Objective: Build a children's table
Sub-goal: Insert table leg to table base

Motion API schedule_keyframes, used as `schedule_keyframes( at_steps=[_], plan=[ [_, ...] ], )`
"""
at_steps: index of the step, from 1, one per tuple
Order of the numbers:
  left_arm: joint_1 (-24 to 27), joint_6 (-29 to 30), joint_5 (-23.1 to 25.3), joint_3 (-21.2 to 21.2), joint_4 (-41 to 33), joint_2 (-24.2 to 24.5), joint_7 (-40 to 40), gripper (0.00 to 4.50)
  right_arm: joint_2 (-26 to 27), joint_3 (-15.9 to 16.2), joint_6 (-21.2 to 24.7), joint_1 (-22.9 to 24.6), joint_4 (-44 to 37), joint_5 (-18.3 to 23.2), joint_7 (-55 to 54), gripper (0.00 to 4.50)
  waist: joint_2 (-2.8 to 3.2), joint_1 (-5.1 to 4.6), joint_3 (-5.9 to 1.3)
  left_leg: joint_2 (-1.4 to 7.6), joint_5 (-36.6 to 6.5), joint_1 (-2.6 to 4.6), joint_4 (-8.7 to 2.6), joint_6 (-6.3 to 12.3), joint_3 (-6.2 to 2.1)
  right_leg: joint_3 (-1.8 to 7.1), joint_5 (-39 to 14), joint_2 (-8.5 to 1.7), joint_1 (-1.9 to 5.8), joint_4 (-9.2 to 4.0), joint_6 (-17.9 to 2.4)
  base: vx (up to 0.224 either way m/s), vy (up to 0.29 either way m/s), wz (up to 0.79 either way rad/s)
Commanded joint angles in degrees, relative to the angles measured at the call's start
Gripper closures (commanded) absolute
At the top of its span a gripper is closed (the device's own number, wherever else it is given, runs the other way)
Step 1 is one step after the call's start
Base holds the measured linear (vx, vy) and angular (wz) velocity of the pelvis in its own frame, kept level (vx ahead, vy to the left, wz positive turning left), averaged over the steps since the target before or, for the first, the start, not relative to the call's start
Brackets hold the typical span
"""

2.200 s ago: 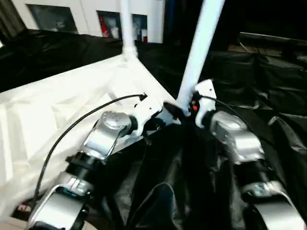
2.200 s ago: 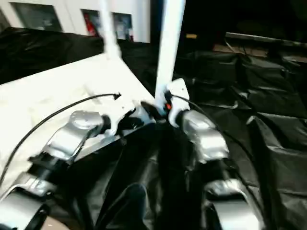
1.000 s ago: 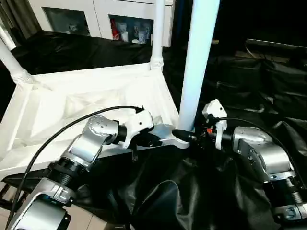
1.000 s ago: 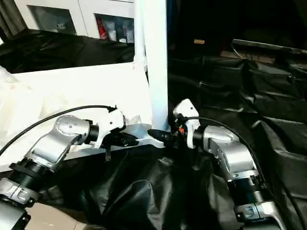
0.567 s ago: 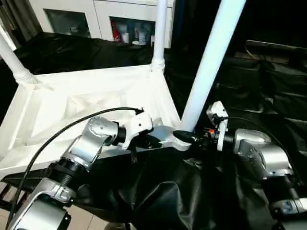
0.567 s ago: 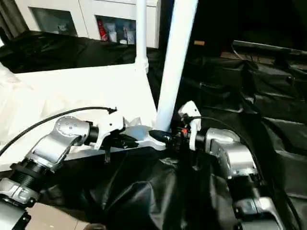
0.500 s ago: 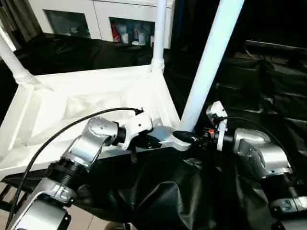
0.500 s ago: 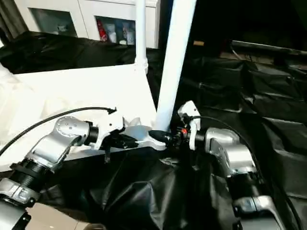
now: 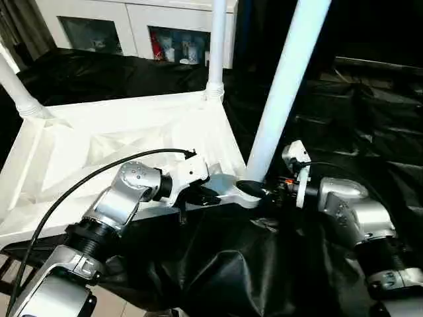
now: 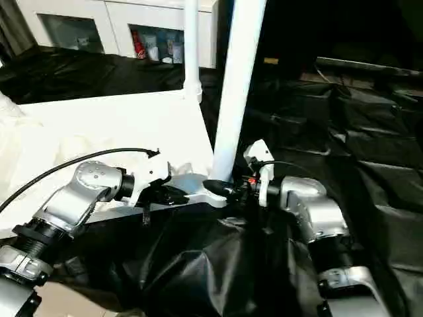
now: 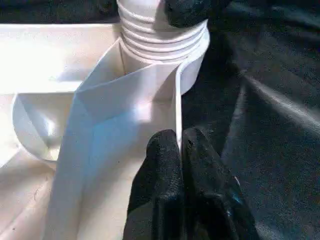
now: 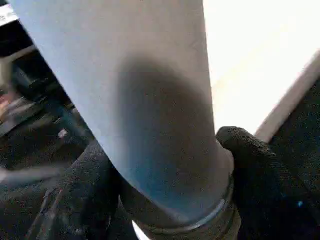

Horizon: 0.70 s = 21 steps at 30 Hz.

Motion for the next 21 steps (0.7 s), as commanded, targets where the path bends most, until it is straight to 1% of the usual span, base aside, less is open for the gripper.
schedule_keyframes(
  at_steps=[1,2,3,4,5,6,7,8,9,10,12,13,14,15,16,17,18,20,21],
  plan=[
    [-3.05,2.02,-0.37,0.55,-0.24,-3.0,3.0,4.5,2.72,0.36,1.96,1.43,8.72,-4.31,-11.26,1.8,0.24,-0.1,-2.93,1.71,-16.09,0.39,-4.24,1.01,-0.99,2.95,-29.2,-4.66,2.63,-6.52,-8.65,0.0,0.0,0.0],
    [-4.15,3.92,0.06,0.85,0.98,-4.45,5.43,4.5,4.5,-0.68,1.12,0.69,10.45,-4.51,-15.47,1.8,0.27,-0.28,-2.99,1.75,-16.2,0.42,-4.26,0.67,-1.05,3.01,-30.21,-4.74,2.57,-6.6,-8.09,-0.051,0.006,-0.04],
    [-4.83,5.02,0.35,1.01,1.75,-5.32,6.88,4.5,5.55,-1.26,0.58,0.21,11.52,-4.63,-17.92,1.8,0.24,-0.46,-2.88,1.68,-16.52,0.45,-4.38,0.42,-1.22,2.82,-31.89,-4.69,2.47,-6.97,-6.97,-0.051,0.006,-0.04],
    [-6.11,6.44,1.05,1.36,3.43,-7.16,10.23,4.5,7.55,-2.74,0.01,-0.92,13.69,-4.17,-22.31,1.81,0.4,-0.52,-2.96,1.72,-16.71,0.45,-4.42,0.35,-1.35,2.75,-31.93,-4.72,2.55,-6.95,-6.68,-0.053,0.016,-0.06],
    [-7.6,8.47,1.71,1.81,5.49,-9.5,14.13,4.5,9.83,-4.47,-1.42,-2.53,16.5,-3.86,-28.41,1.81,0.62,-0.88,-2.88,1.73,-17.64,0.42,-4.47,0.15,-1.42,2.6,-32.24,-4.7,2.38,-7.07,-6.37,0.0,0.0,0.0],
    [-8.65,9.45,2.17,2.15,7.04,-11.24,17.01,4.5,11.5,-5.95,-2.26,-3.81,18.58,-3.26,-32.68,1.81,0.74,-1.14,-2.9,1.66,-18.59,0.65,-4.42,-0.05,-1.43,2.35,-32.48,-4.68,2.21,-7.42,-6.17,0.0,0.0,0.0],
    [-9.84,10.64,2.64,2.54,8.73,-13.45,20.47,4.5,13.74,-7.93,-3.04,-5.69,21.15,-1.8,-36.82,1.81,0.85,-1.21,-3.14,1.81,-18.41,0.52,-4.6,0.02,-1.68,2.25,-30.09,-4.75,2.61,-7.35,-6.48,0.0,0.0,0.0],
    [-9.84,10.64,2.64,2.54,8.73,-13.45,20.47,4.5,13.74,-7.93,-3.04,-5.69,21.15,-1.8,-36.82,1.81,0.85,-1.44,-3.07,1.87,-18.49,0.25,-4.69,0.16,-1.64,2.27,-28.93,-4.68,2.56,-7.26,-6.81,0.0,0.0,0.0],
    [-10.56,10.7,3.04,2.38,9.95,-14.79,22.04,4.5,15.24,-8.7,-4.12,-7.22,22.55,-1.5,-39.36,1.81,0.95,-1.34,-2.94,1.94,-19.57,0.22,-4.93,0.5,-1.74,2.07,-27.92,-4.56,2.67,-7.35,-6.87,0.0,0.0,0.0],
    [-10.8,10.98,3.19,2.36,10.22,-15.31,22.63,4.5,15.97,-9.18,-4.49,-7.94,23.2,-1.31,-40.37,1.81,0.98,-1.4,-3.07,1.9,-19.8,0.27,-4.9,0.7,-1.65,2.11,-27.07,-4.59,2.61,-7.31,-7.17,0.0,0.0,0.0],
    [-11.06,11.69,3.55,2.36,10.31,-16.09,23.56,4.5,17.24,-9.98,-4.93,-9.16,24.31,-1.07,-41.83,1.81,0.98,-1.47,-3.09,1.92,-20.21,0.19,-5.04,0.91,-1.68,2.1,-25.53,-4.62,2.72,-7.26,-7.78,0.0,0.0,0.0],
    [-10.98,11.71,3.82,2.27,10.12,-16.25,23.69,4.5,17.8,-9.98,-4.79,-9.63,24.72,-1.33,-41.97,1.81,0.65,-1.42,-2.95,1.87,-20.9,0.41,-5.09,1.12,-1.48,2.27,-25.03,-4.58,2.42,-7.39,-8.15,0.0,0.0,0.0],
    [-10.94,11.76,3.75,2.28,10.11,-16.37,23.57,4.5,18.23,-9.96,-4.81,-9.96,25.21,-1.6,-42.09,1.81,0.7,-1.37,-2.88,1.79,-20.96,0.41,-5.09,1.37,-1.44,2.36,-25.27,-4.65,2.42,-7.36,-8.34,0.0,0.0,0.0],
    [-10.87,11.58,3.75,2.18,10.07,-16.34,23.39,4.5,18.4,-9.51,-4.76,-10.12,25.42,-2.24,-42.25,1.81,0.61,-1.41,-2.81,1.77,-21.02,0.36,-5.1,1.48,-1.42,2.35,-25.71,-4.68,2.41,-7.41,-8.25,0.0,0.0,0.0],
    [-10.96,11.24,3.89,2.15,10.33,-16.44,23.4,4.5,18.57,-9.21,-5.11,-10.53,26.27,-2.87,-42.74,1.81,0.65,-1.39,-2.81,1.74,-20.98,0.34,-5.1,1.57,-1.43,2.35,-26.17,-4.7,2.44,-7.44,-8.07,0.0,0.0,0.0],
    [-10.96,11.24,3.98,2.18,10.44,-16.41,23.37,4.5,18.7,-9.01,-5.49,-10.82,26.93,-3.24,-42.8,1.81,0.59,-1.41,-2.66,1.72,-21.21,0.36,-5.13,1.66,-1.44,2.32,-27.77,-4.8,2.33,-7.63,-7.55,0.0,0.0,0.0],
    [-10.87,11.01,4.02,2.16,10.46,-16.26,23.14,4.5,18.84,-9.09,-6.01,-11.08,27.6,-3.39,-43.0,1.81,0.5,-1.45,-2.7,1.69,-21.26,0.48,-5.09,1.65,-1.43,2.31,-28.89,-4.86,2.25,-7.83,-7.07,0.0,0.0,0.0],
    [-10.83,10.76,4.0,2.12,10.48,-16.16,23.01,4.5,18.94,-9.27,-6.46,-11.33,28.2,-3.37,-43.24,1.81,0.6,-1.45,-2.57,1.68,-21.62,0.6,-5.1,1.73,-1.42,2.28,-30.1,-4.89,2.01,-8.05,-6.63,0.0,0.0,0.0],
    [-10.77,10.39,3.92,2.1,10.48,-16.01,23.02,4.5,18.89,-9.23,-7.96,-11.85,29.06,-3.92,-42.98,1.81,0.62,-1.47,-2.47,1.66,-22.17,0.76,-5.13,1.75,-1.41,2.23,-31.0,-4.85,1.83,-8.19,-6.28,0.0,0.0,0.0]
  ],
)
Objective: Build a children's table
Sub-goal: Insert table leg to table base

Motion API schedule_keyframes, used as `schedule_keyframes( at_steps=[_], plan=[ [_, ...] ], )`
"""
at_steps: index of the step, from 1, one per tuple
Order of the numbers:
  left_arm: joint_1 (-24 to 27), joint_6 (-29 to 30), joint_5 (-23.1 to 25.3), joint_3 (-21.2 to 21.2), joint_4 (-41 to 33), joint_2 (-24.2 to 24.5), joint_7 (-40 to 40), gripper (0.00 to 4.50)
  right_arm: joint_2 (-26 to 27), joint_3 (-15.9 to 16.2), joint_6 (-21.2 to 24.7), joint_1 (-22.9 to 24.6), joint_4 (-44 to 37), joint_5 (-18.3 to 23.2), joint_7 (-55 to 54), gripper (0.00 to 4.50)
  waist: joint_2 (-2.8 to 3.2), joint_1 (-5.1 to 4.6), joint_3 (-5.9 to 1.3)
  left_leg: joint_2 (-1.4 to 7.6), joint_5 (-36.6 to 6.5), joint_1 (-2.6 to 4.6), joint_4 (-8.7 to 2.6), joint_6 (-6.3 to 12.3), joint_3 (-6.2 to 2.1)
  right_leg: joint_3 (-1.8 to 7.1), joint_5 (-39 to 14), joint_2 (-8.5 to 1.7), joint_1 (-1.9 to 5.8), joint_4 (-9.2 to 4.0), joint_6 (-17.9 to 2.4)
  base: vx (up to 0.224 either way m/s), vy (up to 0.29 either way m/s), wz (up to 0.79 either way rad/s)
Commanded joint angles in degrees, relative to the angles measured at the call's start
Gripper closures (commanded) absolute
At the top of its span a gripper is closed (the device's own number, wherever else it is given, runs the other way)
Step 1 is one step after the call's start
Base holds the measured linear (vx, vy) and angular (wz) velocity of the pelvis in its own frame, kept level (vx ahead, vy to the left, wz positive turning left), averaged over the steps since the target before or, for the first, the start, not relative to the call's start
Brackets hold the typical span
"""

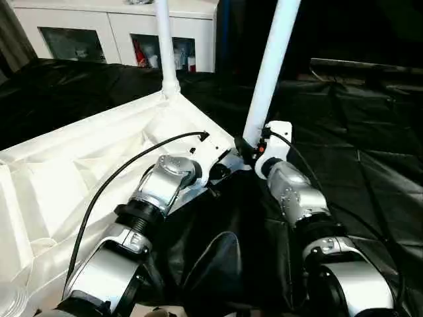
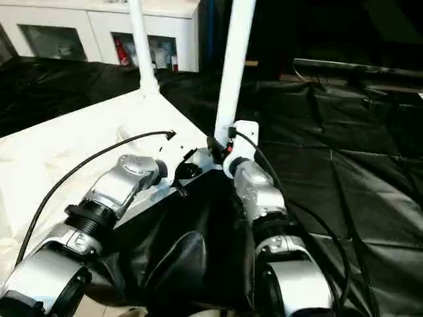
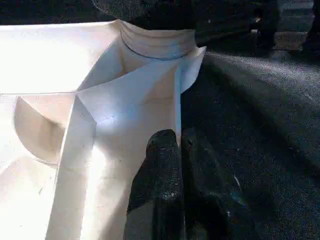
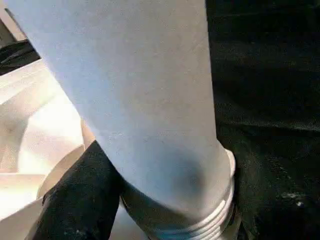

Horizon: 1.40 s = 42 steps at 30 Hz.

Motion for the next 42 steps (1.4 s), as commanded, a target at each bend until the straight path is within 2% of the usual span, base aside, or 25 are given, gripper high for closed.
schedule_keyframes(
  at_steps=[1,2,3,5,7,8,10,13,14,17,19,20,21,22,23,24,26,27,28,29,31,33,35,38,42],
  plan=[
    [-1.39,-1.66,-0.87,-1.38,-1.05,-1.66,-1.43,4.5,2.25,0.63,2.38,2.19,7.42,-0.7,-0.44,1.81,0.44,-0.03,-2.4,1.81,-22.56,0.66,-4.92,1.73,-1.33,2.58,-31.43,-4.79,1.64,-6.33,-6.22,0.0,0.0,0.0],
    [-1.33,-1.73,-0.92,-1.38,-1.14,-1.57,-1.56,4.5,2.15,0.47,2.26,2.02,7.36,-0.54,-0.01,1.81,0.43,-0.11,-2.4,1.79,-22.66,0.55,-4.98,1.68,-1.39,2.6,-31.44,-4.78,1.76,-6.35,-6.0,0.0,0.0,0.0],
    [-1.3,-1.76,-0.96,-1.38,-1.21,-1.52,-1.65,4.5,2.08,0.34,2.3,1.93,7.28,-0.37,0.25,1.25,0.43,-0.19,-2.32,1.83,-23.47,0.64,-5.12,1.69,-1.47,2.52,-31.69,-4.66,1.7,-6.33,-5.82,0.0,0.0,0.0],
    [-1.13,-1.96,-0.99,-1.43,-1.46,-1.26,-2.02,4.5,1.9,-0.05,1.85,1.61,6.95,-0.15,0.88,1.11,0.7,-0.25,-2.24,1.78,-24.82,1.0,-5.08,1.62,-1.48,2.44,-32.82,-4.63,1.4,-6.54,-5.46,0.0,0.0,0.0],
    [-0.57,-3.34,-0.74,-1.76,-1.97,-0.42,-3.38,4.5,1.23,-0.33,0.46,1.26,5.5,-0.09,2.64,0.92,0.48,-0.25,-2.32,1.73,-24.88,1.05,-5.08,1.76,-1.47,2.48,-33.17,-4.7,1.38,-6.74,-5.33,0.0,0.0,0.0],
    [-0.4,-3.24,-0.75,-1.72,-2.15,-0.22,-3.54,4.5,0.92,-0.16,0.24,1.26,4.9,-0.17,3.34,0.77,0.43,-0.07,-2.45,1.8,-23.59,0.87,-5.16,2.09,-1.41,2.72,-31.98,-4.78,1.49,-6.53,-5.66,0.0,0.0,0.0],
    [0.25,-3.69,-0.77,-1.81,-2.92,0.65,-4.72,4.5,-0.17,0.03,-0.26,1.47,2.49,0.34,6.0,0.64,0.61,0.18,-2.71,2.08,-20.66,0.32,-5.29,2.59,-1.26,3.09,-27.55,-4.8,1.83,-5.94,-7.29,0.0,0.0,0.0],
    [0.89,-5.15,-0.96,-2.09,-3.68,1.74,-6.45,4.5,-1.7,0.81,0.25,2.63,-1.87,0.91,9.87,0.33,0.61,0.63,-3.2,2.32,-16.46,0.2,-5.07,3.2,-0.77,3.56,-19.97,-4.73,1.9,-5.1,-10.22,0.0,0.0,0.0],
    [1.06,-5.36,-0.97,-2.19,-3.9,2.09,-6.91,4.5,-2.24,1.19,0.84,3.18,-3.61,1.12,11.2,0.25,0.58,0.74,-3.17,2.38,-15.32,0.03,-5.05,4.0,-0.58,3.58,-18.18,-4.5,2.08,-4.8,-11.24,0.0,0.0,0.0],
    [1.96,-6.24,-1.27,-2.56,-4.98,3.51,-9.24,4.5,-5.31,3.84,3.92,6.09,-11.09,0.79,16.73,0.06,0.51,1.04,-3.48,2.27,-12.98,-0.04,-4.77,4.65,-0.36,3.73,-16.5,-4.54,2.34,-4.59,-11.79,0.038,-0.017,0.06],
    [2.31,-6.77,-1.39,-2.7,-5.43,4.01,-10.14,4.5,-6.48,4.91,4.62,7.19,-13.56,0.52,18.68,0.06,0.44,1.24,-3.84,2.22,-9.18,-0.23,-4.53,5.69,-0.21,3.79,-11.98,-4.54,2.51,-4.02,-12.93,0.064,-0.03,0.09],
    [3.09,-7.41,-1.9,-2.87,-6.5,5.01,-12.31,4.5,-9.21,6.97,6.27,9.42,-18.47,0.3,22.5,0.06,0.43,1.29,-4.01,2.22,-6.44,-0.64,-4.35,6.49,-0.25,3.77,-8.76,-4.54,2.85,-3.48,-13.63,0.06,-0.024,0.03],
    [3.56,-7.9,-2.27,-3.01,-7.13,5.67,-13.76,4.5,-11.12,8.3,7.48,10.86,-21.62,0.41,25.2,0.06,0.32,1.74,-4.4,2.21,-2.97,-0.81,-4.09,7.7,-0.35,3.69,-4.29,-4.32,3.4,-2.87,-13.87,0.06,-0.024,0.03],
    [4.33,-8.4,-2.83,-3.31,-8.18,7.06,-16.22,4.5,-15.24,10.75,9.85,13.71,-27.66,0.8,30.69,0.06,0.2,1.88,-4.6,2.11,0.23,-0.98,-3.73,9.59,-0.36,3.74,1.46,-4.0,3.52,-2.18,-14.22,0.055,-0.011,0.01],
    [4.77,-10.22,-3.23,-3.52,-8.59,7.79,-17.93,4.5,-17.42,11.88,10.96,15.0,-30.27,1.25,33.62,0.06,0.31,2.14,-4.95,2.16,2.08,-0.78,-3.4,10.61,-0.35,3.81,4.73,-4.04,3.41,-1.61,-14.66,0.0,0.0,0.0],
    [4.97,-11.44,-3.44,-3.64,-8.73,8.17,-18.86,4.5,-18.58,12.42,11.48,15.62,-31.48,1.48,35.14,0.06,0.41,2.09,-5.14,2.08,5.04,-0.93,-3.02,13.11,-0.36,3.72,9.69,-3.81,3.21,-1.05,-15.77,0.0,0.0,0.0],
    [5.6,-12.63,-3.91,-3.98,-9.36,9.49,-21.34,4.5,-22.1,13.96,11.65,17.5,-34.91,1.44,39.32,0.06,0.32,2.0,-5.11,2.18,5.84,-1.34,-2.77,14.82,-0.34,3.53,10.61,-4.06,3.15,-0.89,-16.75,0.0,0.0,0.0],
    [6.18,-13.96,-4.54,-4.12,-9.88,10.36,-23.45,4.5,-24.03,14.51,11.58,18.44,-36.58,1.36,41.35,0.06,0.41,2.19,-5.03,2.21,5.3,-1.3,-2.78,14.99,-0.37,3.44,9.44,-4.09,3.08,-1.13,-16.66,0.0,0.0,0.0],
    [6.52,-13.97,-4.84,-4.26,-10.29,11.01,-24.69,4.5,-25.19,14.68,11.71,19.03,-37.76,1.45,42.62,0.06,0.39,2.38,-4.79,2.4,2.35,-1.35,-2.97,14.28,-0.25,3.39,4.65,-4.19,3.15,-1.53,-16.18,0.0,0.0,0.0],
    [6.64,-14.58,-5.0,-4.45,-10.37,11.53,-25.8,4.5,-25.87,14.68,12.03,19.24,-38.33,1.64,43.47,0.06,0.43,2.36,-4.75,2.47,1.34,-1.32,-3.05,13.8,-0.22,3.39,2.72,-4.22,3.08,-1.8,-15.95,0.0,0.0,0.0],
    [6.87,-15.46,-5.17,-4.79,-10.62,12.66,-27.88,4.5,-27.16,14.99,11.99,19.62,-39.3,1.68,45.28,0.06,0.49,2.33,-4.32,2.6,-3.21,-1.15,-3.39,10.81,-0.23,3.41,-5.24,-4.23,2.79,-2.63,-14.8,0.0,0.0,0.0],
    [7.27,-17.03,-5.79,-5.19,-11.32,13.65,-30.59,4.5,-28.44,15.46,13.41,20.31,-41.38,2.5,46.4,0.06,0.3,2.26,-4.12,2.6,-6.03,-0.96,-3.63,8.47,-0.21,3.56,-9.95,-4.24,2.74,-3.11,-13.6,0.0,0.0,0.0],
    [7.6,-17.89,-6.1,-5.43,-11.9,14.59,-32.41,4.5,-29.16,15.79,14.65,20.9,-43.14,3.06,47.54,0.06,0.47,2.27,-3.84,2.7,-8.31,-0.76,-3.92,6.73,-0.22,3.72,-13.17,-4.26,2.54,-3.47,-12.31,0.0,0.0,0.0],
    [7.62,-18.21,-5.67,-5.39,-11.56,15.22,-32.61,4.5,-29.22,15.99,14.92,21.15,-43.9,3.18,47.84,0.06,0.43,2.25,-3.86,2.75,-9.27,-0.42,-4.03,5.61,-0.23,3.85,-13.85,-4.27,2.34,-3.54,-12.07,0.0,0.0,0.0],
    [8.03,-18.11,-5.81,-5.43,-11.81,15.68,-33.71,4.5,-28.05,16.24,14.24,20.39,-42.16,1.53,46.98,0.06,0.47,2.21,-4.28,2.6,-5.92,-0.9,-3.78,5.82,-0.31,3.93,-8.39,-4.28,2.73,-2.75,-13.19,0.0,0.0,0.0]
  ],
)
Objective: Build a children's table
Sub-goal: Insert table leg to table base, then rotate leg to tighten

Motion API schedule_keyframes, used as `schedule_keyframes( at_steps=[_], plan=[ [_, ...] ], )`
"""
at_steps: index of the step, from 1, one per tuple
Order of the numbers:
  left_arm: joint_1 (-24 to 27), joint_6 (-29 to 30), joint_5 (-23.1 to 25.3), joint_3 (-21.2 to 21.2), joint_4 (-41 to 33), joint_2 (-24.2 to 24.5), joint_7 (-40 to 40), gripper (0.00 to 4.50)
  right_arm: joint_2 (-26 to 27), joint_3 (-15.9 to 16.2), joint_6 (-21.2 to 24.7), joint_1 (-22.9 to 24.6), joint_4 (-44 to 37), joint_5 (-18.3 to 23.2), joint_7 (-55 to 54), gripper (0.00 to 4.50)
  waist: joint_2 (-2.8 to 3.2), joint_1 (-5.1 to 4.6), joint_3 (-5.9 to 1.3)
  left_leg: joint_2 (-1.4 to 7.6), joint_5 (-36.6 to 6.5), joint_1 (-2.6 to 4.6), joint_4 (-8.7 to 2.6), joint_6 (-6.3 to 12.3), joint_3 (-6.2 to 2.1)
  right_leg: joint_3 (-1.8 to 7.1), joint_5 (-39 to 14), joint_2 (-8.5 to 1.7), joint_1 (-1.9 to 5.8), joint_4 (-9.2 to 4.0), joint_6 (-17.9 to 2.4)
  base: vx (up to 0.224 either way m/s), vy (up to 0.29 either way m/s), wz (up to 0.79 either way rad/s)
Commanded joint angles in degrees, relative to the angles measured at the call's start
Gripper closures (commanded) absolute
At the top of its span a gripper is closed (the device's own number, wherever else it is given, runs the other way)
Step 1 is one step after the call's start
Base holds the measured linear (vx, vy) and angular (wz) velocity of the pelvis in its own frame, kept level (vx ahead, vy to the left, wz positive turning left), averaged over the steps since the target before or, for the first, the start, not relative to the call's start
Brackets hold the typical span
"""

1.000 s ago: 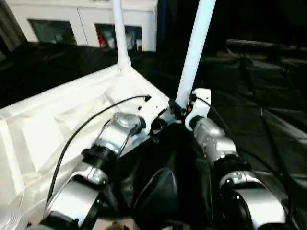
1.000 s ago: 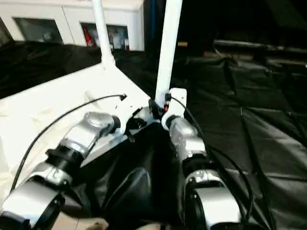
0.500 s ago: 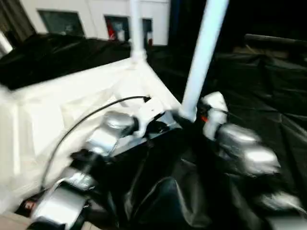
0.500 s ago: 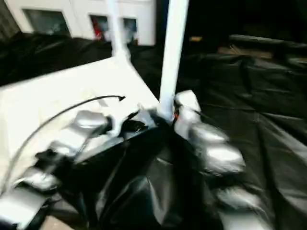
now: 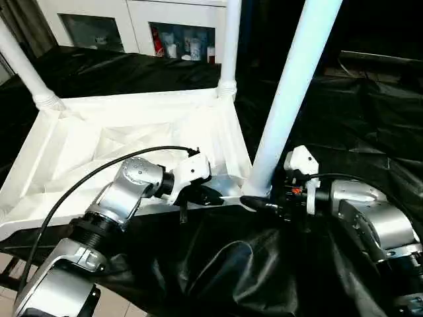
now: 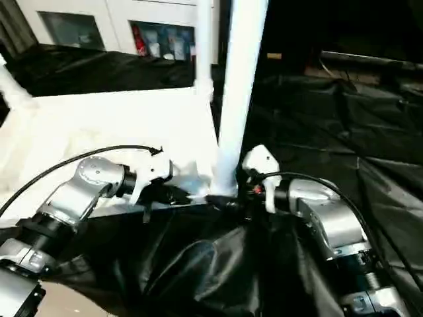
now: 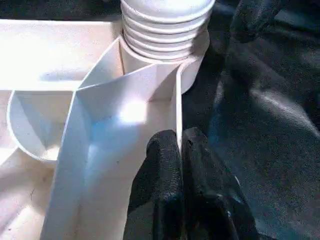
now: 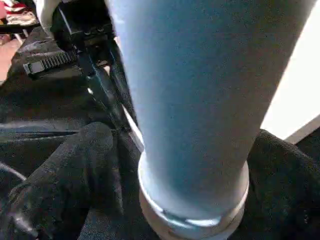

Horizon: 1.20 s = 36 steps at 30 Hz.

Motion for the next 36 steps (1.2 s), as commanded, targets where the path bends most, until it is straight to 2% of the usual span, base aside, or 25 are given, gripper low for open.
schedule_keyframes(
  at_steps=[1,7,10,15,16,18,19,20,21,22,23,24,25,26,28,30,31,32,33,35,36],
  plan=[
    [0.36,-0.79,-0.55,-0.73,-1.44,0.27,-1.3,4.5,0.29,0.37,-0.14,-0.43,0.79,-0.88,-0.6,0.21,-0.47,-0.05,-4.51,2.38,-5.73,0.34,-3.54,5.53,-0.52,3.47,-8.46,-4.23,3.88,-3.22,-13.38,0.0,0.0,0.0],
    [0.63,-0.58,-0.6,-0.74,-1.56,0.19,-1.05,4.5,0.85,0.92,0.56,-0.22,0.49,-0.57,-1.21,0.76,-0.47,0.03,-4.55,2.25,-4.9,0.18,-3.32,6.26,-0.5,3.44,-8.11,-4.27,4.01,-3.09,-13.46,0.0,0.0,0.0],
    [0.64,-0.64,-0.52,-0.65,-1.35,0.05,-1.03,4.5,1.01,0.97,0.55,0.01,0.46,-0.64,-1.3,0.92,-0.47,0.06,-4.52,2.25,-5.72,0.26,-3.34,5.69,-0.51,3.43,-10.02,-4.26,4.0,-3.25,-12.94,0.0,0.0,0.0],
    [0.51,-0.23,-0.42,-0.3,-1.03,-0.29,-0.19,4.5,2.04,0.75,0.94,0.65,0.95,-0.82,-2.55,1.33,-0.52,0.03,-4.61,2.2,-5.75,0.2,-3.29,5.26,-0.55,3.44,-10.31,-4.24,4.03,-3.19,-12.66,0.0,0.0,0.0],
    [0.39,0.01,-0.42,-0.11,-0.77,-0.56,0.33,4.5,2.65,0.57,1.19,0.8,1.21,-0.78,-3.46,1.55,-0.6,-0.02,-4.68,2.18,-5.31,0.18,-3.24,5.37,-0.53,3.46,-9.6,-4.19,4.06,-3.09,-12.71,0.0,0.0,0.0],
    [-0.08,1.37,-0.42,0.55,0.04,-1.68,2.48,4.5,5.0,-0.45,1.9,0.97,2.51,-0.89,-7.32,1.61,-0.43,-0.09,-4.58,2.17,-5.26,0.14,-3.22,5.32,-0.48,3.48,-9.6,-4.27,3.96,-3.15,-12.97,0.0,0.0,0.0],
    [-0.14,1.58,-0.42,0.65,0.14,-1.84,2.79,4.5,5.32,-0.61,1.98,0.97,2.71,-0.91,-7.88,1.66,-0.43,-0.1,-4.53,2.12,-5.68,0.15,-3.23,5.12,-0.51,3.41,-10.24,-4.25,3.92,-3.28,-12.88,0.0,0.0,0.0],
    [-1.0,3.68,-0.07,1.39,1.21,-3.43,6.05,4.5,7.98,-1.85,2.32,0.79,4.7,-1.4,-12.74,1.72,-0.55,-0.25,-4.5,2.05,-6.32,0.16,-3.29,4.73,-0.49,3.38,-11.48,-4.19,3.98,-3.38,-12.56,0.0,0.0,0.0],
    [-1.22,4.12,0.04,1.54,1.47,-3.78,6.78,4.5,8.52,-2.09,2.35,0.73,5.13,-1.52,-13.74,1.75,-0.54,-0.39,-4.28,2.0,-7.13,0.26,-3.38,4.1,-0.48,3.28,-13.8,-4.22,3.76,-3.75,-12.15,0.0,0.0,0.0],
    [-3.32,7.39,0.81,2.68,4.07,-6.91,12.71,4.5,12.91,-3.94,2.44,-0.02,8.97,-2.56,-21.84,1.77,-0.37,-0.51,-4.1,1.9,-8.8,0.55,-3.43,3.04,-0.4,3.24,-17.58,-4.26,3.43,-4.3,-11.28,0.0,0.0,0.0],
    [-4.91,8.62,1.48,3.06,6.07,-9.18,16.41,4.5,16.19,-5.14,2.26,-1.0,12.12,-3.59,-28.18,1.78,-0.39,-0.57,-4.13,1.82,-9.16,0.62,-3.44,2.38,-0.48,3.2,-18.96,-4.27,3.47,-4.36,-10.84,0.0,0.0,0.0],
    [-5.36,8.73,1.73,3.17,6.66,-9.85,17.59,4.5,17.1,-5.46,2.18,-1.36,13.01,-3.83,-29.89,1.78,-0.48,-0.72,-4.02,1.75,-10.19,0.7,-3.69,1.29,-0.73,3.03,-21.89,-4.28,3.56,-4.68,-9.68,0.0,0.0,0.0],
    [-6.25,9.23,1.9,3.67,7.86,-11.19,20.05,4.5,18.69,-6.14,2.03,-2.11,14.52,-3.86,-32.48,1.8,-0.53,-0.75,-4.09,1.72,-10.36,0.66,-3.74,1.1,-0.81,3.01,-22.13,-4.29,3.73,-4.67,-9.28,0.0,0.0,0.0],
    [-7.17,9.6,1.93,4.08,8.96,-12.74,22.22,4.5,20.51,-6.84,1.69,-3.23,16.5,-3.93,-35.46,1.8,-0.18,-0.93,-4.12,1.73,-10.36,0.49,-3.78,0.95,-0.86,3.09,-21.21,-4.28,3.76,-4.56,-9.14,0.0,0.0,0.0],
    [-8.86,10.07,1.98,4.83,10.84,-15.86,26.58,4.5,23.67,-7.52,0.29,-5.78,20.81,-4.65,-40.66,1.8,-0.18,-1.49,-3.89,1.49,-12.99,0.85,-3.75,0.94,-0.69,3.0,-23.08,-4.2,3.36,-5.24,-9.15,0.0,0.0,0.0],
    [-9.77,10.1,2.21,4.88,11.76,-18.08,28.91,4.5,25.72,-7.06,-1.92,-7.67,23.15,-5.06,-41.09,1.8,-0.45,-1.54,-4.0,1.34,-12.95,0.77,-3.73,1.33,-0.77,3.01,-22.88,-4.23,3.76,-5.26,-8.86,0.0,0.0,0.0],
    [-9.71,9.44,2.47,4.64,11.79,-18.29,29.03,4.5,26.32,-7.49,-2.18,-7.9,23.27,-4.41,-40.39,1.46,-0.44,-1.48,-4.05,1.34,-12.72,0.75,-3.67,1.7,-0.7,3.05,-22.62,-4.24,3.77,-5.3,-8.76,0.0,0.0,0.0],
    [-9.66,9.22,2.74,4.52,11.76,-18.54,29.06,4.5,26.97,-8.08,-2.43,-8.24,23.5,-4.35,-40.26,1.46,-0.49,-1.46,-4.17,1.38,-12.09,0.69,-3.69,2.37,-0.72,3.1,-21.58,-4.19,3.86,-5.15,-8.85,0.0,0.0,0.0],
    [-9.66,9.22,2.74,4.52,11.76,-18.54,29.06,4.5,26.97,-8.08,-2.43,-8.24,23.5,-4.35,-40.26,1.11,-0.43,-1.45,-4.23,1.47,-11.5,0.52,-3.74,2.77,-0.78,3.07,-20.47,-4.16,3.95,-4.98,-9.06,0.0,0.0,0.0],
    [-8.91,8.07,3.2,4.03,11.25,-18.14,28.02,4.5,27.29,-8.68,-2.99,-9.05,23.64,-4.65,-39.68,1.06,-0.61,-1.46,-4.27,1.51,-11.0,0.48,-3.77,3.26,-0.77,3.08,-19.44,-4.15,3.96,-4.85,-9.43,0.0,0.0,0.0],
    [-8.57,7.96,3.16,3.93,10.95,-17.72,27.35,4.5,26.88,-8.5,-3.19,-9.23,23.55,-4.9,-39.28,0.99,-0.51,-1.46,-4.28,1.55,-10.76,0.48,-3.78,3.39,-0.76,3.06,-19.28,-4.16,3.97,-4.81,-9.61,0.0,0.0,0.0]
  ],
)
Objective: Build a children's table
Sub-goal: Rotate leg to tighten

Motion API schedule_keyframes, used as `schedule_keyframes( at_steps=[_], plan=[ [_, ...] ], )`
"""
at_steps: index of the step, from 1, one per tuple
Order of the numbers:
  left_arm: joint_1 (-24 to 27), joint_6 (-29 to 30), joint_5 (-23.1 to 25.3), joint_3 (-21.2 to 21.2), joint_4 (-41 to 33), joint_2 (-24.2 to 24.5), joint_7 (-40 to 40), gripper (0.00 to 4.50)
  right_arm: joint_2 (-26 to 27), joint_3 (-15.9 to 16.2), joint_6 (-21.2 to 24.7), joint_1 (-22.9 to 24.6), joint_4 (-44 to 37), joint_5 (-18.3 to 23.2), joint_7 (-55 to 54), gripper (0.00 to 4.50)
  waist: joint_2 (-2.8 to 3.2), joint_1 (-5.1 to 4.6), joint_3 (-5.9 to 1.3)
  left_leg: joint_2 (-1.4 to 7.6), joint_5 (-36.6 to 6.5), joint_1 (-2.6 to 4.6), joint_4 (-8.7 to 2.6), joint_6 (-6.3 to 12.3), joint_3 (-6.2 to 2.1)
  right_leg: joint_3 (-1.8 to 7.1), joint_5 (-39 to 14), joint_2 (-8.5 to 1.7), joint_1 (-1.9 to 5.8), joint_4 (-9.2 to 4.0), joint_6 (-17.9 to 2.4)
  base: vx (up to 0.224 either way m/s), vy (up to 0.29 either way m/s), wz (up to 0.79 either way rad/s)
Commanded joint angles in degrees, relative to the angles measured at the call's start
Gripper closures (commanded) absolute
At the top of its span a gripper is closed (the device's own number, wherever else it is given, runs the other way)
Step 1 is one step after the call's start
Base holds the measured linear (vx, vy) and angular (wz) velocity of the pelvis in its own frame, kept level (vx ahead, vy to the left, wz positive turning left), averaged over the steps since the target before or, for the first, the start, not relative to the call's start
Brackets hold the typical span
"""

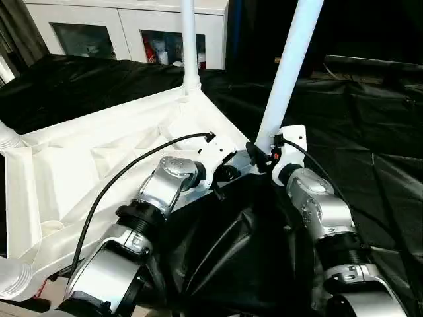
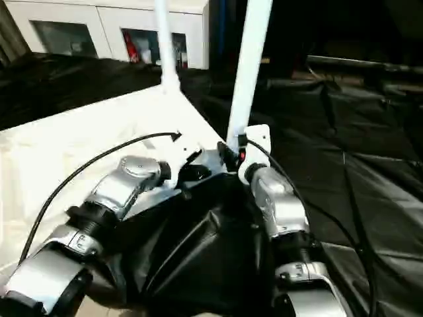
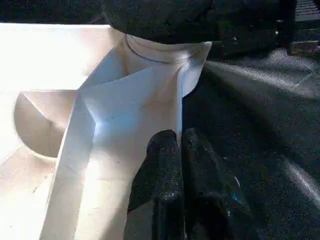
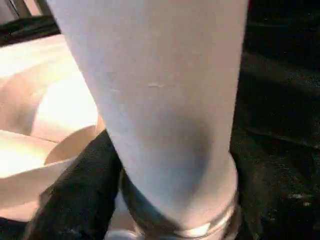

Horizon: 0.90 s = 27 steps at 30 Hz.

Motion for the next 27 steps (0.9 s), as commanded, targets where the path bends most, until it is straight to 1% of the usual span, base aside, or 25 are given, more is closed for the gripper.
schedule_keyframes(
  at_steps=[1,2,3,4,5,6,7,8,9,10,11,12,13,14,15,16,17,18,20,21,22,24,27],
  plan=[
    [-0.29,-4.19,-0.38,-1.43,-2.17,-0.81,-2.39,4.5,1.94,4.94,0.83,0.27,3.09,-0.09,4.25,0.85,-0.43,0.24,-4.12,1.61,-10.88,-0.1,-4.02,3.82,-0.64,3.03,-19.36,-4.14,3.25,-5.17,-10.03,0.0,0.0,0.0],
    [0.21,-4.41,-0.48,-1.74,-2.88,0.0,-3.56,4.5,0.83,5.59,0.95,0.33,2.1,-0.07,6.13,0.71,-0.64,0.18,-4.16,1.6,-10.73,-0.38,-4.07,3.87,-0.71,2.98,-19.45,-4.17,3.49,-5.08,-9.95,0.0,0.0,0.0],
    [0.47,-4.22,-0.56,-1.86,-3.3,0.45,-4.14,4.5,0.19,5.94,1.22,0.42,1.34,0.13,7.42,0.71,-0.5,0.25,-4.23,1.64,-10.48,-0.29,-4.02,3.97,-0.72,2.99,-19.17,-4.22,3.49,-5.02,-10.02,0.0,0.0,0.0],
    [0.93,-4.89,-0.99,-1.94,-3.95,1.1,-5.6,4.5,-0.71,6.09,1.43,0.46,0.5,0.59,9.16,0.71,-0.43,0.18,-4.23,1.72,-9.85,-0.36,-3.97,4.28,-0.65,3.1,-17.9,-4.21,3.44,-4.86,-10.39,0.0,0.0,0.0],
    [1.37,-4.25,-1.59,-1.83,-4.75,1.89,-6.98,4.5,-2.0,6.58,1.57,0.67,-0.69,0.85,11.79,0.71,-0.4,0.24,-4.23,1.74,-9.79,-0.26,-3.96,4.39,-0.62,3.12,-17.61,-4.22,3.36,-4.86,-10.55,0.0,0.0,0.0],
    [1.41,-4.2,-1.64,-1.82,-4.82,1.95,-7.1,4.5,-2.11,6.63,1.59,0.69,-0.79,0.88,12.02,0.71,-0.56,0.27,-4.31,1.73,-9.05,-0.48,-3.89,4.79,-0.64,3.11,-16.25,-4.24,3.72,-4.59,-11.0,0.0,0.0,0.0],
    [1.87,-5.05,-2.0,-1.88,-5.57,2.95,-8.65,4.5,-3.62,7.35,1.64,1.01,-2.1,0.91,14.68,0.71,-0.74,0.25,-4.41,1.76,-8.49,-0.41,-3.83,5.11,-0.51,3.17,-15.62,-4.22,3.59,-4.58,-11.22,0.0,0.0,0.0],
    [2.46,-5.06,-2.63,-1.82,-6.39,4.5,-11.02,4.5,-6.13,8.42,1.88,1.71,-4.29,1.24,18.86,0.71,-0.7,0.33,-4.49,1.8,-7.32,-0.42,-3.7,5.57,-0.46,3.24,-14.08,-4.24,3.56,-4.35,-11.76,0.0,0.0,0.0],
    [2.79,-4.99,-2.94,-1.74,-6.8,5.41,-12.36,4.5,-7.56,8.97,2.03,2.16,-5.58,1.33,21.37,0.71,-0.53,0.67,-4.79,1.86,-5.62,-0.49,-3.52,6.44,-0.49,3.24,-11.04,-4.18,3.75,-3.9,-12.34,0.0,0.0,0.0],
    [3.85,-6.41,-4.01,-1.82,-8.08,7.74,-17.0,4.5,-11.5,10.37,2.08,3.34,-8.4,1.48,27.61,0.71,-0.61,0.76,-5.01,1.84,-3.42,-0.75,-3.31,7.39,-0.58,3.26,-6.84,-4.05,3.84,-3.33,-13.13,0.0,0.0,0.0],
    [4.25,-7.48,-4.22,-1.98,-8.56,8.73,-18.66,4.5,-13.29,11.06,2.18,3.9,-9.63,1.65,30.36,0.71,-0.68,0.73,-5.17,1.87,-2.33,-0.86,-3.2,8.01,-0.57,3.29,-4.5,-3.99,3.99,-2.89,-13.61,0.0,0.0,0.0],
    [4.31,-7.63,-4.27,-2.0,-8.64,8.85,-18.91,4.5,-13.52,11.15,2.16,3.97,-9.79,1.67,30.69,0.71,-0.66,0.74,-5.17,1.97,-1.29,-0.87,-3.02,9.45,-0.48,3.38,-0.97,-4.03,3.79,-2.47,-14.64,0.0,0.0,0.0],
    [4.66,-8.5,-4.58,-2.14,-9.11,9.62,-20.43,4.5,-14.9,11.66,2.04,4.41,-10.72,1.79,32.7,0.71,-0.65,0.84,-5.04,2.01,-1.35,-0.89,-3.06,9.85,-0.54,3.24,-0.81,-4.02,3.63,-2.51,-15.03,0.0,0.0,0.0],
    [5.15,-9.38,-4.83,-2.5,-9.68,11.02,-22.78,4.5,-17.47,12.6,2.29,5.19,-12.46,2.45,36.46,0.71,-0.72,0.91,-4.86,2.0,-2.79,-0.75,-3.09,10.01,-0.41,3.14,-2.86,-3.93,3.59,-2.89,-14.99,0.0,0.0,0.0],
    [5.3,-9.36,-4.83,-2.68,-9.83,11.59,-23.59,4.5,-18.49,12.94,2.59,5.52,-13.21,2.82,38.0,0.71,-0.58,1.15,-4.77,2.22,-4.08,-0.55,-3.19,9.55,-0.39,3.16,-5.3,-4.07,3.53,-3.01,-14.83,0.0,0.0,0.0],
    [5.36,-9.29,-4.8,-2.79,-9.89,11.92,-24.0,4.5,-19.09,13.14,2.83,5.71,-13.66,3.06,38.95,0.71,-0.48,1.3,-4.61,2.38,-5.33,-0.46,-3.27,8.81,-0.32,3.18,-7.91,-4.08,3.3,-3.3,-14.42,0.0,0.0,0.0],
    [5.62,-8.94,-4.99,-3.01,-10.48,12.69,-25.26,4.5,-19.91,13.07,3.53,6.0,-14.52,3.67,40.31,0.71,-0.5,1.4,-4.53,2.4,-6.12,-0.36,-3.34,8.32,-0.29,3.21,-9.33,-4.13,3.17,-3.48,-14.18,0.0,0.0,0.0],
    [5.87,-8.94,-5.19,-3.2,-11.12,13.41,-26.45,4.5,-20.63,13.02,4.24,6.22,-15.31,4.3,41.71,0.71,-0.65,1.59,-4.43,2.53,-7.48,0.05,-3.49,7.28,-0.22,3.34,-11.64,-4.17,2.95,-3.76,-13.86,0.0,0.0,0.0],
    [6.49,-8.31,-6.13,-3.55,-12.72,15.04,-29.76,4.5,-22.15,13.19,5.08,6.91,-17.06,5.32,44.37,0.71,-0.6,1.84,-4.35,2.62,-7.94,0.02,-3.63,6.42,-0.26,3.47,-12.43,-4.15,3.03,-3.66,-13.5,0.0,0.0,0.0],
    [6.64,-8.09,-6.5,-3.55,-13.09,15.39,-30.66,4.5,-22.43,13.3,5.18,7.14,-17.43,5.54,44.97,0.84,-0.63,1.8,-4.35,2.63,-7.86,-0.13,-3.66,6.32,-0.29,3.47,-12.2,-4.13,3.1,-3.55,-13.46,0.0,0.0,0.0],
    [6.76,-8.03,-6.87,-3.5,-13.37,15.62,-31.42,4.5,-22.53,13.41,5.15,7.36,-17.65,5.69,45.44,1.03,-0.61,1.77,-4.51,2.46,-7.16,-0.27,-3.54,6.25,-0.26,3.46,-11.14,-4.11,3.08,-3.42,-13.38,0.0,0.0,0.0],
    [6.76,-8.24,-6.96,-3.47,-13.32,15.84,-32.02,4.5,-22.83,14.12,5.2,7.57,-17.68,5.39,46.01,1.06,-0.62,1.79,-4.52,2.38,-6.6,-0.31,-3.51,6.14,-0.29,3.48,-10.54,-4.2,3.09,-3.41,-13.54,0.0,0.0,0.0],
    [6.72,-8.48,-6.62,-3.45,-13.11,15.93,-32.11,4.5,-22.8,15.17,4.8,7.81,-17.43,4.54,46.1,1.44,-0.61,1.88,-4.61,2.31,-5.99,-0.36,-3.46,6.06,-0.33,3.45,-9.82,-4.18,3.21,-3.32,-13.6,0.0,0.0,0.0]
  ],
)
